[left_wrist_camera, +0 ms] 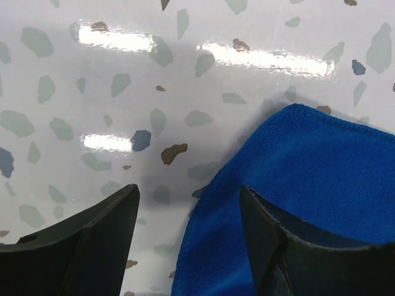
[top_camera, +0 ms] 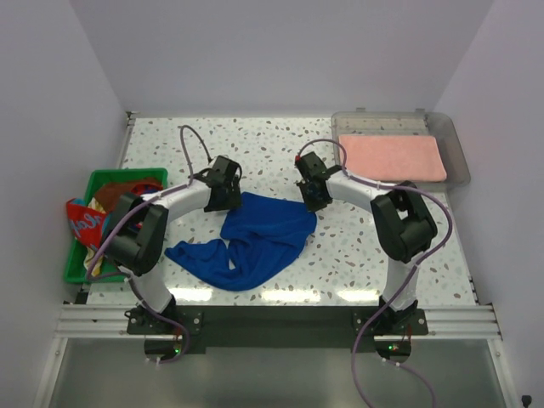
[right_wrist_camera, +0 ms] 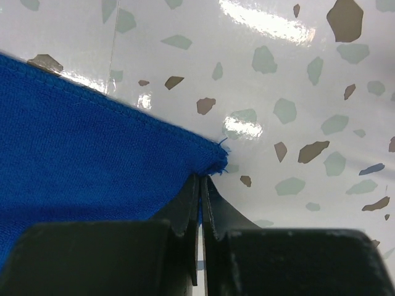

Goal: Fold and stack the towels
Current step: Flatten out the crumpled towel

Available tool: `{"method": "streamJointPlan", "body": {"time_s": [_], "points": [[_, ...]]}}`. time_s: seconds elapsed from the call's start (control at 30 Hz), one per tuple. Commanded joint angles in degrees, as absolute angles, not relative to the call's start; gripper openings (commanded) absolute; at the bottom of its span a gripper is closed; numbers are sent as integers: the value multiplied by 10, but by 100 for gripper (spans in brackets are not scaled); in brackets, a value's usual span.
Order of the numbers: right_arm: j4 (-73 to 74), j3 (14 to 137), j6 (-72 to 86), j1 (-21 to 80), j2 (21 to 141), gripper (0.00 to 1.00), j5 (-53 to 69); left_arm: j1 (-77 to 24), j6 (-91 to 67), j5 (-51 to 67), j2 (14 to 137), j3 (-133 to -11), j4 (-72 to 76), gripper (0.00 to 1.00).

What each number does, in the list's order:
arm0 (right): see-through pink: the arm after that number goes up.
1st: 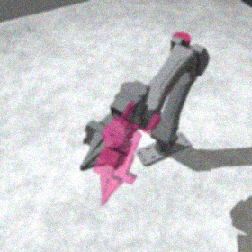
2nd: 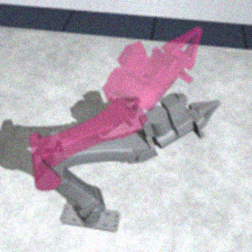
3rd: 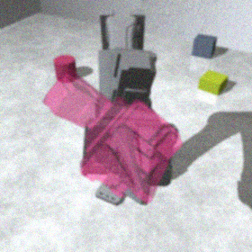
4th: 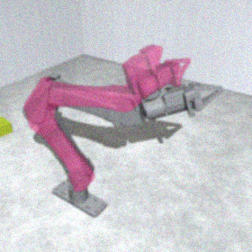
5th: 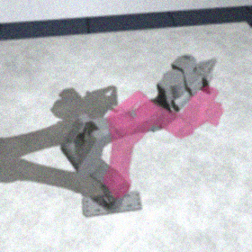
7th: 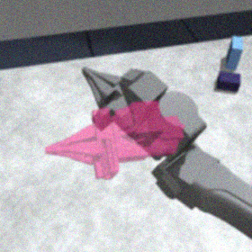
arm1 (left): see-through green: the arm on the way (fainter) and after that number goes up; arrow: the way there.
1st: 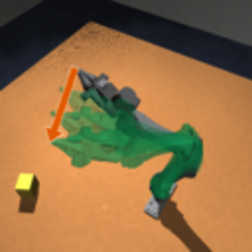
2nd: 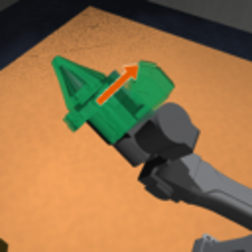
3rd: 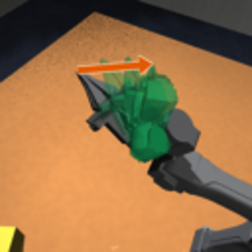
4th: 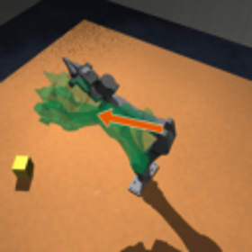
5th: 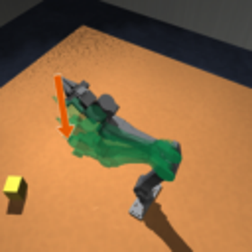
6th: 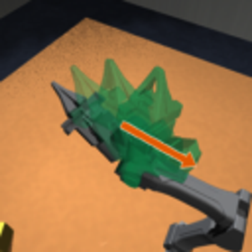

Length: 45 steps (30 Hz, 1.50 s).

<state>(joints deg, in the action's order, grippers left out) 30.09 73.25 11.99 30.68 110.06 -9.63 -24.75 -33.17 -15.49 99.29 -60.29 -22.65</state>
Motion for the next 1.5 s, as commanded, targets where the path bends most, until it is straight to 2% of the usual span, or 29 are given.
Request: {"method": "streamJointPlan", "body": {"time_s": [0.0,0.17,0.3,0.33,0.43,0.47,0.6,0.63,0.7,0.77,0.8,0.9,0.93,1.03,1.1,1.23,1.27,1.47], "points": [[323,715,129,304,1092,0,-105,-243,-318,-126,1023,-639,-186,70],[323,719,132,304,1095,0,-101,-243,-305,-103,1056,-670,-160,62],[320,716,135,304,1093,0,-98,-246,-294,-85,1084,-681,-147,46],[319,716,137,303,1092,0,-98,-248,-290,-79,1088,-683,-142,31],[319,715,140,304,1092,0,-92,-254,-273,-89,1095,-693,-137,0],[319,715,141,304,1092,0,-93,-257,-268,-102,1088,-703,-148,0],[317,715,144,305,1083,0,-93,-307,-272,-261,1033,-749,-234,0],[317,713,143,304,1078,0,-95,-323,-277,-346,1021,-764,-256,0],[313,707,147,304,1072,0,-97,-368,-281,-379,992,-772,-294,3],[311,703,149,304,1071,0,-96,-390,-293,-352,954,-752,-298,9],[311,701,149,304,1071,0,-93,-398,-301,-337,938,-734,-292,21],[309,694,151,304,1066,0,-91,-400,-329,-270,873,-666,-260,37],[308,693,150,304,1065,0,-92,-399,-330,-221,854,-630,-244,37],[308,691,149,304,1066,0,-92,-394,-334,-169,788,-565,-161,39],[308,691,150,303,1067,0,-91,-369,-335,-161,789,-560,-152,45],[307,691,152,302,1067,0,-87,-296,-315,-66,851,-596,-150,52],[306,690,150,301,1067,0,-87,-291,-283,-52,879,-605,-145,57],[309,685,143,300,1063,0,-87,-291,-109,80,967,-670,-129,67]]}}
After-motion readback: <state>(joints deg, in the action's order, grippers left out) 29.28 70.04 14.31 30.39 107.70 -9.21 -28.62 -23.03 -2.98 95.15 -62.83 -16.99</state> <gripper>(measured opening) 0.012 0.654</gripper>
